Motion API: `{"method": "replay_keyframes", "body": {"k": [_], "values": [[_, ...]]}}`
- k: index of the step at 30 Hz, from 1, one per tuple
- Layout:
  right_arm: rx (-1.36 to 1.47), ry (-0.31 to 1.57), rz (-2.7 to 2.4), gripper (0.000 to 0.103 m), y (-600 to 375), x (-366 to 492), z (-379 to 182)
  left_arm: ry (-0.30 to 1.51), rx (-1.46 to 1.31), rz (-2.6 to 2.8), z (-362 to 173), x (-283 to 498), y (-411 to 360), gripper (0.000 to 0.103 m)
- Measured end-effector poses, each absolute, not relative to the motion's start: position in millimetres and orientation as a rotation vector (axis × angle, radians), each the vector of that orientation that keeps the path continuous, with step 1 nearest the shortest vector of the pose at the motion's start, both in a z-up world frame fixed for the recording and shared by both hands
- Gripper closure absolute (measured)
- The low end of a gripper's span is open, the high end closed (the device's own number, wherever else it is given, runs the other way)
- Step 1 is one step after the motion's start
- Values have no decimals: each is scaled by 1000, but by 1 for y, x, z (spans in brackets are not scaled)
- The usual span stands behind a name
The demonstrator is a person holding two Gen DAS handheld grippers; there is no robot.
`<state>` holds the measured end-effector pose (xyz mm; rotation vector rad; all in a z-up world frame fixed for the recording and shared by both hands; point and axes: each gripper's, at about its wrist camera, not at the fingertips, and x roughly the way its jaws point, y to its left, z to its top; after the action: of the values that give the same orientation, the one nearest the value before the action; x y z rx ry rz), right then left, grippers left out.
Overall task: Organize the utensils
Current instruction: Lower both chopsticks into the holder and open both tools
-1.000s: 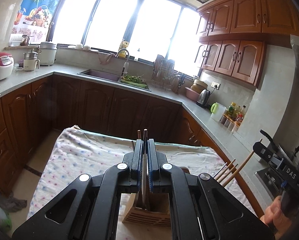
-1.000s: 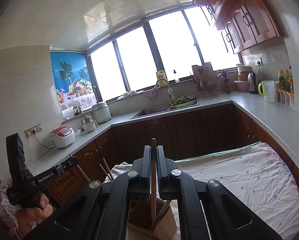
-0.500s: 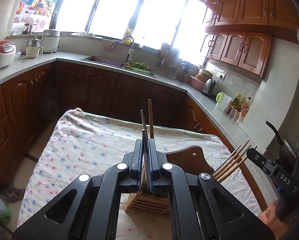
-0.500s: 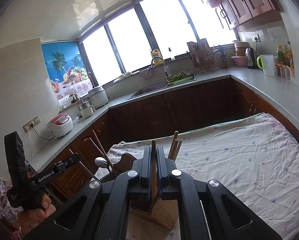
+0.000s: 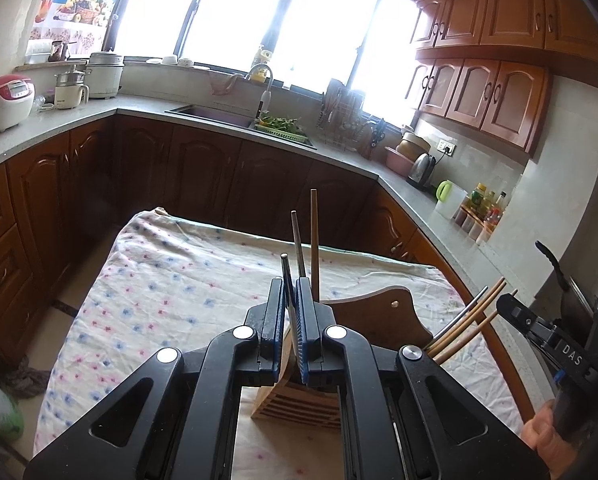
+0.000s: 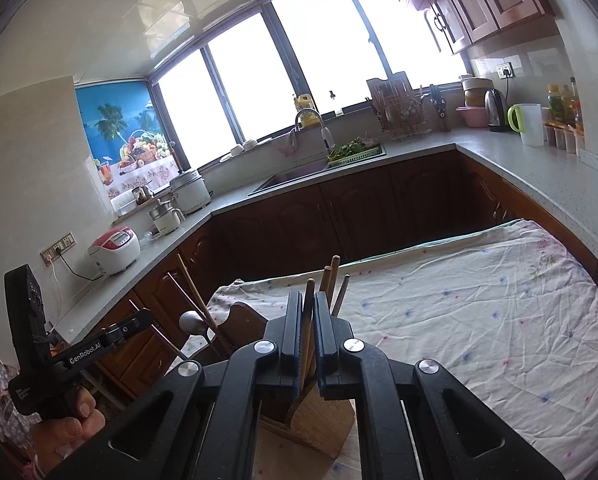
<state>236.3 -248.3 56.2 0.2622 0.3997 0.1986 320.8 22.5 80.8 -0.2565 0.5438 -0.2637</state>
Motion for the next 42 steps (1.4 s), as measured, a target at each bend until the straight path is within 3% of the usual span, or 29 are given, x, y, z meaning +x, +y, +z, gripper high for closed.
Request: {"method": "replay_keyframes", "body": {"k": [19, 25, 28, 32, 36, 42], "values": [[248, 416, 185, 96, -251, 249, 53, 579, -254, -262, 75, 321, 21, 98], [261, 422, 190, 92, -252, 247, 51, 585, -253, -256, 75, 321, 20, 98], [275, 420, 189, 86, -255, 246, 50, 590, -256, -254, 75, 320, 19, 90], [282, 415, 189, 60, -256, 243, 50, 582, -252, -233, 75, 318, 18, 63], [288, 421, 191, 52, -258, 243, 49, 579, -254, -215, 74, 316, 19, 44], [299, 414, 199, 31, -258, 237, 46, 585, -254, -189, 70, 309, 27, 32]]}}
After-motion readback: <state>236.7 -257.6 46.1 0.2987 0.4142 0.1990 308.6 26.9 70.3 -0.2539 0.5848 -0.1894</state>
